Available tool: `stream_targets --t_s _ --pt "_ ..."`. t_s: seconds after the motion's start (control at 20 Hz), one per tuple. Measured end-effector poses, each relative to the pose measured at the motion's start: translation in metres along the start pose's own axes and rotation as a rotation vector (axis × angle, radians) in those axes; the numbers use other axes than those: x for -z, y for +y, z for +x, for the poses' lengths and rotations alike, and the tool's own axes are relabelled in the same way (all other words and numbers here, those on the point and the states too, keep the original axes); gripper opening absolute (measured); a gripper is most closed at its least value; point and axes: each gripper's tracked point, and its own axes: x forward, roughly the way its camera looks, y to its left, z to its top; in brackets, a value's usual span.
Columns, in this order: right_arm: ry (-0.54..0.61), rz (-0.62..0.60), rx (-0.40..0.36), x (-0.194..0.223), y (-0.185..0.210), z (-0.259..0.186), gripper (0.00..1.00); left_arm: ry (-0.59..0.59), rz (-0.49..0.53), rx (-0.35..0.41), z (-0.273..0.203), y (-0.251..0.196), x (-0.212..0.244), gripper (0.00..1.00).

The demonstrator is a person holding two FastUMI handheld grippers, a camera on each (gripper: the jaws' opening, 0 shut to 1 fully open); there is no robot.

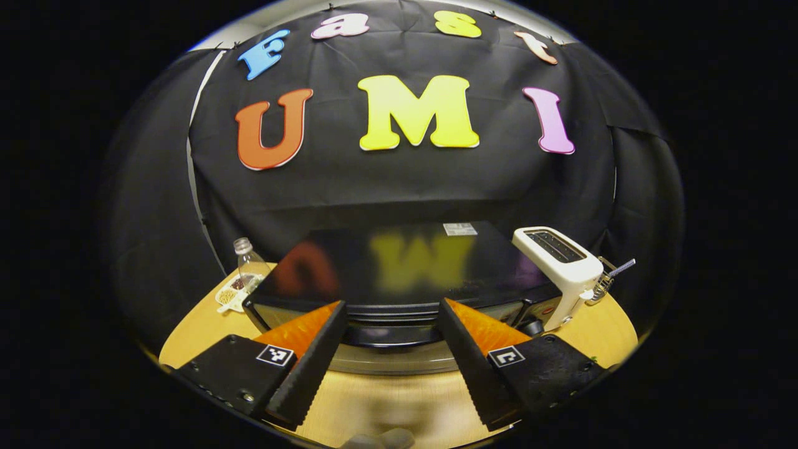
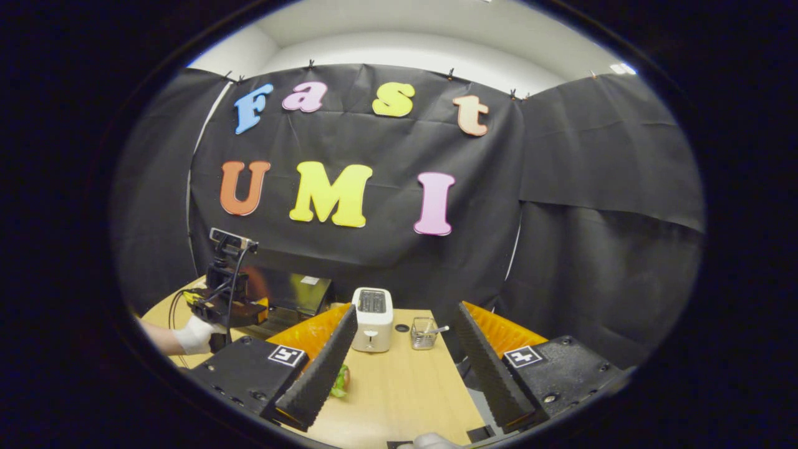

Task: Open the electric oven with the left hand, put the food in, and close the electric oven.

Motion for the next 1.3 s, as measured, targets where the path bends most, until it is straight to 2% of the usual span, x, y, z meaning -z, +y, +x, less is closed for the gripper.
stream_targets --t_s 0.05,0.1,0.15,0.25,0.3,0.4,0.45,0.5,0.55,0.6,0.65,0.7,0.75,0.8,0.85,0.9,1.2,1.3 --pt "0.002 0.001 0.003 0.0 -0.001 0.0 0.96 0.03 -0.005 -0.003 0.001 0.0 0.007 0.87" --pt "0.005 0.004 0.005 0.003 -0.001 0.0 0.95 0.021 -0.011 -0.005 -0.002 0.001 0.007 0.96" --pt "0.003 0.011 0.005 0.003 -0.002 0.001 0.95 0.021 -0.007 -0.005 0.0 0.0 0.007 0.98" --pt "0.009 0.018 0.006 0.005 -0.001 0.003 1.0 0.021 -0.008 -0.001 -0.002 0.001 0.007 0.98" --pt "0.01 0.021 0.006 0.007 -0.001 0.004 0.95 0.024 -0.009 0.001 -0.004 0.001 0.009 0.97" --pt "0.013 0.022 0.002 0.008 0.003 0.005 0.95 0.026 -0.011 0.005 -0.007 0.002 0.011 0.98" --pt "0.015 0.02 -0.001 0.01 0.003 0.005 1.0 0.026 -0.015 0.006 -0.01 0.001 0.012 0.97" --pt "0.018 0.02 -0.006 0.011 0.005 0.006 1.0 0.024 -0.018 0.005 -0.015 0.001 0.014 0.97" --pt "0.021 0.022 -0.013 0.012 0.008 0.006 0.96 0.022 -0.014 0.007 -0.02 0.001 0.016 0.97" --pt "0.022 0.025 -0.02 0.013 0.01 0.007 1.0 0.019 -0.008 0.009 -0.026 0.001 0.02 0.97" --pt "0.024 0.028 -0.024 0.014 0.012 0.007 1.0 0.024 -0.009 0.011 -0.031 0.001 0.024 0.97" --pt "0.029 0.032 -0.031 0.016 0.014 0.009 0.95 0.029 -0.012 0.013 -0.037 0.001 0.028 0.97" --pt "0.033 0.037 -0.039 0.017 0.016 0.009 0.95 0.038 -0.014 0.014 -0.045 0.001 0.034 0.97" --pt "0.034 0.042 -0.045 0.019 0.018 0.009 1.0 0.045 -0.013 0.015 -0.051 0.002 0.04 0.97" --pt "0.036 0.046 -0.05 0.021 0.02 0.009 1.0 0.055 -0.011 0.016 -0.057 0.001 0.046 0.97" --pt "0.041 0.049 -0.056 0.025 0.022 0.009 0.95 0.073 -0.012 0.019 -0.065 0.0 0.055 0.97" --pt "0.068 0.061 -0.065 0.041 0.024 0.005 0.95 0.149 -0.013 0.047 -0.093 -0.003 0.102 0.97" --pt "0.079 0.07 -0.066 0.046 0.025 0.005 1.0 0.18 -0.02 0.054 -0.1 -0.005 0.118 0.98"
